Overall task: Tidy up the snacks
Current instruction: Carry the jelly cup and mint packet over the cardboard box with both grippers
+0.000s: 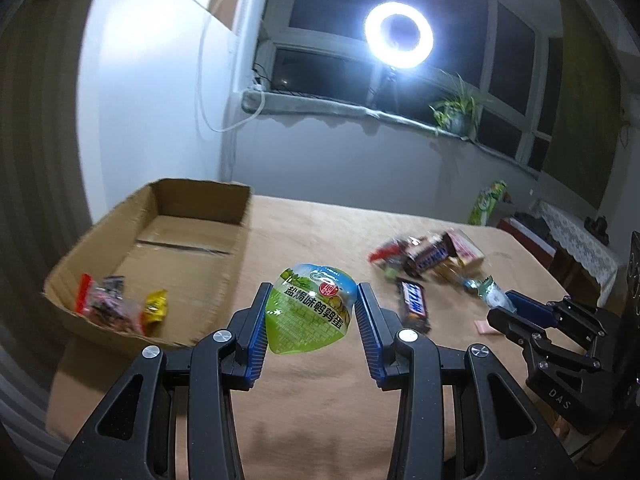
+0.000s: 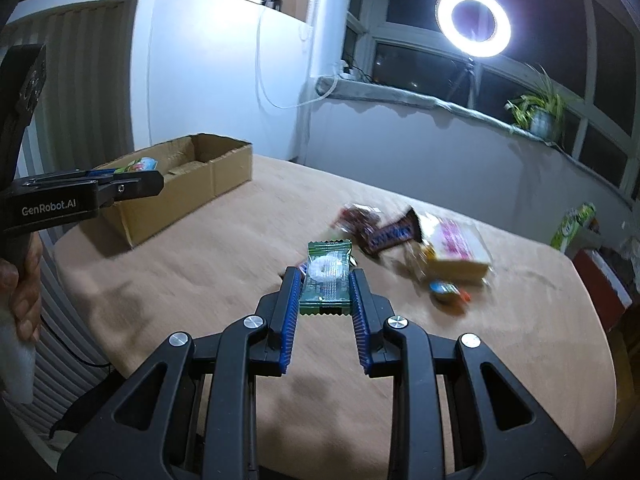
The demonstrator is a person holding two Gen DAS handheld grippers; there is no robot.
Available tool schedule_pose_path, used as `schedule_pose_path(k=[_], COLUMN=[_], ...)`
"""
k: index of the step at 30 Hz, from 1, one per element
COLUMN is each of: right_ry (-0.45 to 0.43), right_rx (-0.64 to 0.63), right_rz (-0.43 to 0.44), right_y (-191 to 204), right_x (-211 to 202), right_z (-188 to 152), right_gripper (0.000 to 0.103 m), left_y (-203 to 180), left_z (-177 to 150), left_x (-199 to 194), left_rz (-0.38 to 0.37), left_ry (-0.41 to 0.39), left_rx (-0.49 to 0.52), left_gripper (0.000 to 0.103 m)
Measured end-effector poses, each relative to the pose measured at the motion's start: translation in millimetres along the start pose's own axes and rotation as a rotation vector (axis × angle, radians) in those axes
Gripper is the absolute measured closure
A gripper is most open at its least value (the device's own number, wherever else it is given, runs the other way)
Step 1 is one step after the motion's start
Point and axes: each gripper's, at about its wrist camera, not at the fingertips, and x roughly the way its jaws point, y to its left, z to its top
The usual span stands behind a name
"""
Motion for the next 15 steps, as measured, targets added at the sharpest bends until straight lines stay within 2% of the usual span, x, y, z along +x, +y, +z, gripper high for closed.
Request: schedule_pose_path(k=[15], right_ry=[-0.083], right_rx=[-0.149], right_rz=[0.128], right_y=[94], right_x=[38], right_z=[72], right_gripper=[0.077], left_y=[98], left_z=[12], left_x=[-8], left_rz=[0.103], left_ry=[-0.048], left_rx=[-0.112], left_gripper=[0.064])
